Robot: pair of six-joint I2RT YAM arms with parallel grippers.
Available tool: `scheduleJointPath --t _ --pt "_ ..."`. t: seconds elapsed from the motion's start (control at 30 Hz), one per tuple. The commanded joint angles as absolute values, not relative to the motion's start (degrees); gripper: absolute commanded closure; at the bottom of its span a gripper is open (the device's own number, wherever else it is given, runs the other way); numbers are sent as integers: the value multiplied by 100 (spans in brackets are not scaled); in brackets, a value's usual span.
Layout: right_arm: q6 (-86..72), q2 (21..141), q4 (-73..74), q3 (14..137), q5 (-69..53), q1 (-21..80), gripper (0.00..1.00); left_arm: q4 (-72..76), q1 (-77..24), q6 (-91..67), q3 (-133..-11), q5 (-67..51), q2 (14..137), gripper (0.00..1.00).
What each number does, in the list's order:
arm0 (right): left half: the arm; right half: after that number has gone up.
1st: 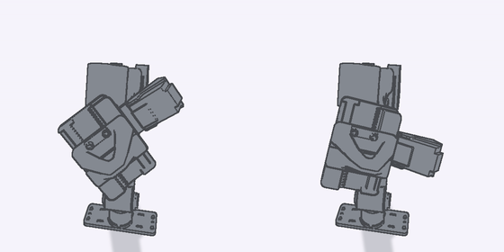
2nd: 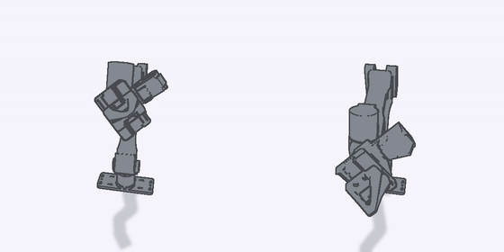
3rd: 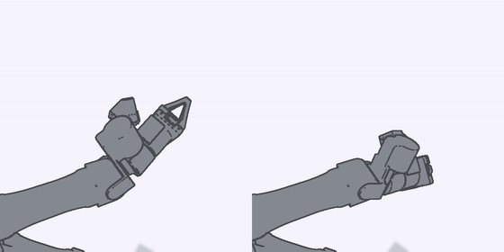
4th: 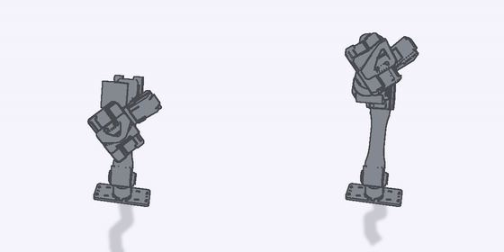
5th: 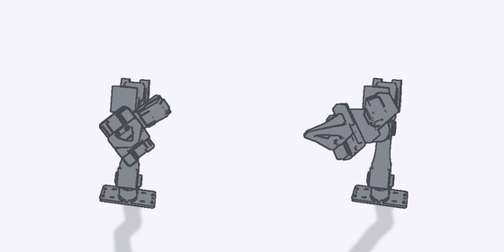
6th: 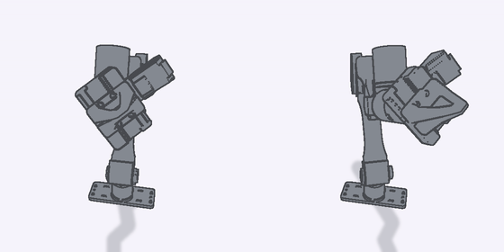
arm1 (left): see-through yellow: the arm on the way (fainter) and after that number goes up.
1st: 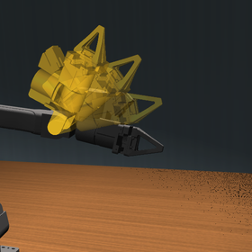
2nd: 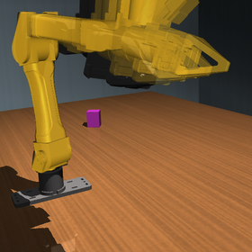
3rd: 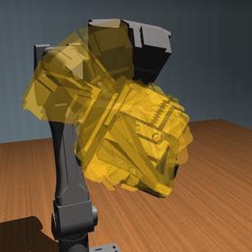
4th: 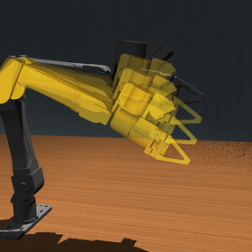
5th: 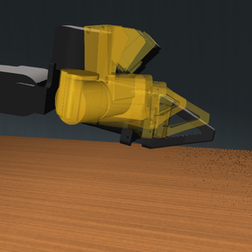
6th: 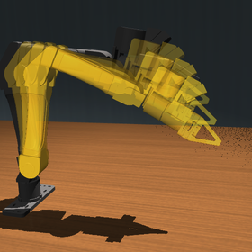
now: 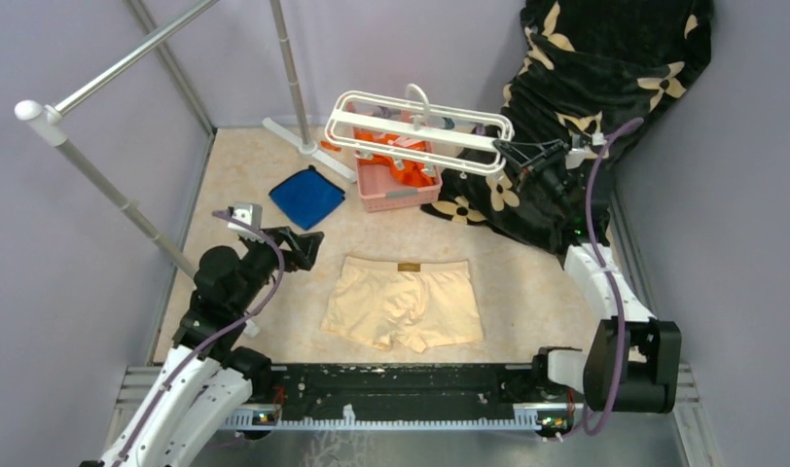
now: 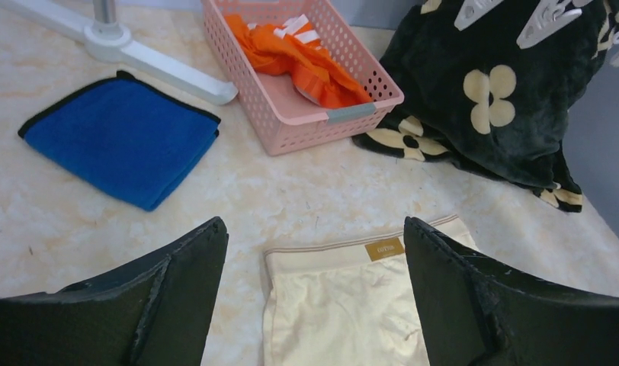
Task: Clip the underwear to the hanger
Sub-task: Pick up the hanger from the clothesline, then place the hanger at the center of the board.
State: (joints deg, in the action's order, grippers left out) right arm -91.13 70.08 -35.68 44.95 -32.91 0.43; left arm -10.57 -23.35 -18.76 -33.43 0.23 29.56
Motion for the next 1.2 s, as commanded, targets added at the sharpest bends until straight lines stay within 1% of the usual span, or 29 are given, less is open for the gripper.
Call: scheduleJointPath --t 0.0,0.17,0.27,0.33,0.53,0.67,0.8,0.9,1.03,1.17 --pt "-9710 6503 -4800 4177 -4326 -426 100 665 -2301 -1111 -2680 -338 2633 10" --pt "-9747 6360 -4860 3882 -4683 -662 100 2297 -2297 -614 -1894 -652 2357 14" --pt "-9711 6353 -4846 3814 -4918 -698 100 2731 -2300 -521 -1717 -795 2542 18" --pt "-9561 6324 -4709 3771 -5067 -699 100 2782 -2298 -480 -1797 -987 2757 19" --pt "-8315 6069 -3141 3594 -5091 -703 100 2384 -2303 -404 -2298 -1228 3000 19" --pt "-7981 6020 -2790 3325 -5054 -694 100 1779 -2302 -369 -2552 -1141 2834 18" --pt "-7768 5939 -2520 3132 -5049 -634 100 1179 -2295 -412 -2678 -782 2544 17" --pt "-7574 5822 -2221 2943 -4992 -426 100 807 -2297 -505 -2698 -274 2260 16" --pt "-7633 5634 -2210 2467 -4742 -51 100 557 -2302 -613 -2674 105 1915 16" --pt "-8222 5469 -2885 1713 -4327 183 100 456 -2298 -717 -2625 224 1722 16"
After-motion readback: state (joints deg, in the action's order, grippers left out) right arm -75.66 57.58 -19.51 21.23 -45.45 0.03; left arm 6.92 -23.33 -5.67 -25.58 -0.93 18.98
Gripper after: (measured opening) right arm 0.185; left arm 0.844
